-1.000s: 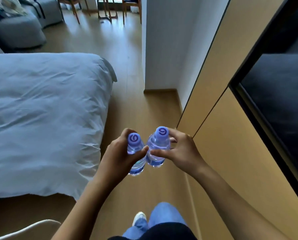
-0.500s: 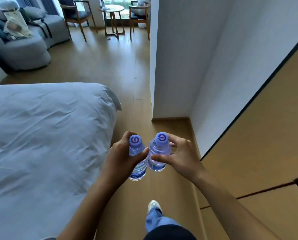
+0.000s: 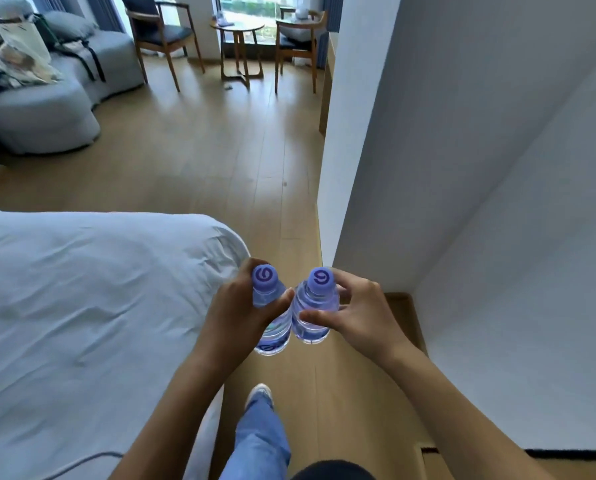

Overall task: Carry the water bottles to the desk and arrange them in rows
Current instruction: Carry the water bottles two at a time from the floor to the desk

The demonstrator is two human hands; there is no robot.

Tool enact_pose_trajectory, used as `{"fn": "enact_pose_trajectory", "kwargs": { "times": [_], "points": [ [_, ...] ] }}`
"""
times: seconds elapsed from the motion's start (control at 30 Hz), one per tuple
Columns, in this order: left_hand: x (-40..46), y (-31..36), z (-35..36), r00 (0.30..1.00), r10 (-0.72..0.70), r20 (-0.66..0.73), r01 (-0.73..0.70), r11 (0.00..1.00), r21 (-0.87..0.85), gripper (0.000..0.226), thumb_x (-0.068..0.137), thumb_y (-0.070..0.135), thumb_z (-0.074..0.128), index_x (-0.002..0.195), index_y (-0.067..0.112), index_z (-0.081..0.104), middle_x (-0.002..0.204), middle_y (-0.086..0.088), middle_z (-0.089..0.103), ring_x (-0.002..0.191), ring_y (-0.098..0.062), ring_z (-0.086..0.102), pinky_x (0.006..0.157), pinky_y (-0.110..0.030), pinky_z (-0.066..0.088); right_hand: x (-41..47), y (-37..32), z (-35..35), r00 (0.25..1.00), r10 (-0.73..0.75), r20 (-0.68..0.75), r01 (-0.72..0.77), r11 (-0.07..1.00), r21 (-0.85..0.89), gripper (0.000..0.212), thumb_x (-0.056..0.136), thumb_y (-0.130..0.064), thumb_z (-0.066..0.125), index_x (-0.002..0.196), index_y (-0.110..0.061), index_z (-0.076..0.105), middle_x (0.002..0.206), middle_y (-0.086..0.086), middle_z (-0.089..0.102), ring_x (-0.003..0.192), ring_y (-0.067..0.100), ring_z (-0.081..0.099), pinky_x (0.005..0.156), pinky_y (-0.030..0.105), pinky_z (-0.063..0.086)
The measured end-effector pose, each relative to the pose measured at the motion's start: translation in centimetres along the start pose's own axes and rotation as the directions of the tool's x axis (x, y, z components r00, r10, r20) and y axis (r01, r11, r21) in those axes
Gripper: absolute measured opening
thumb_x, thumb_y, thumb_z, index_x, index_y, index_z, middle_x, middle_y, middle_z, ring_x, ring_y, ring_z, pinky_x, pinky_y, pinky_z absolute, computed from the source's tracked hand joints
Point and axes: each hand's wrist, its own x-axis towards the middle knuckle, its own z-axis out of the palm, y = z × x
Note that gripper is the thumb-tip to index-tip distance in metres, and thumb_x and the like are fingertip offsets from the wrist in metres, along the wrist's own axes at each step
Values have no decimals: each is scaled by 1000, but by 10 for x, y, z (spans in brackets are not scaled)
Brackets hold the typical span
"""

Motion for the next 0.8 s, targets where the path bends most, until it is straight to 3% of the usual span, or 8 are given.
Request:
{"fn": "enact_pose_trajectory", "kwargs": {
  "times": [0.13, 0.37, 0.5, 0.63, 0.73, 0.8],
  "points": [
    [104, -32, -24, 997, 47, 66, -49, 998, 32, 35, 77, 30, 79, 97, 23, 51, 83, 5, 65, 73, -11, 64, 65, -22, 53, 106, -2, 15, 999, 44, -30, -43, 999, 11, 47, 71, -39, 87, 113, -34, 67, 100, -22, 72, 94, -3, 67, 81, 18, 56],
    [271, -83, -42, 997, 42, 66, -44, 999, 30, 34, 75, 28, 81, 94, 22, 54, 78, 18, 61, 77, -2, 62, 60, -6, 45, 272, 9, 20, 995, 69, -66, -67, 997, 41, 43, 68, -33, 89, 97, -50, 62, 96, -32, 68, 94, -10, 62, 74, 7, 48],
    [375, -115, -29, 996, 33, 80, -36, 999, 37, 32, 75, 28, 81, 94, 19, 56, 78, 18, 62, 72, -1, 62, 61, -5, 44, 378, 35, 16, 995, 75, -61, -73, 997, 27, 42, 68, -34, 89, 105, -35, 69, 95, -19, 73, 92, -2, 65, 77, 11, 50],
    [485, -136, -14, 998, 40, 48, -42, 998, 46, 32, 73, 23, 83, 90, 18, 56, 73, 18, 60, 75, -3, 61, 61, -5, 43, 493, 58, 1, 999, 24, -44, -25, 999, -26, 43, 71, -35, 87, 109, -26, 70, 93, -19, 71, 91, 1, 64, 76, 12, 52],
    [565, -145, -9, 999, 22, 29, -24, 998, 65, 31, 74, 25, 82, 89, 18, 56, 71, 16, 60, 62, -9, 60, 60, -12, 46, 579, 63, -13, 999, 1, -40, -3, 999, -49, 45, 73, -37, 86, 113, -24, 69, 100, -11, 73, 91, 10, 68, 80, 24, 58],
    [617, -150, -8, 1000, 10, 13, -10, 999, 51, 30, 75, 28, 81, 90, 19, 56, 70, 13, 61, 66, -9, 60, 60, -15, 46, 634, 66, -22, 999, -19, -42, 18, 999, -42, 46, 73, -37, 85, 113, -22, 69, 101, -8, 74, 92, 14, 69, 81, 30, 59]
  ]
}}
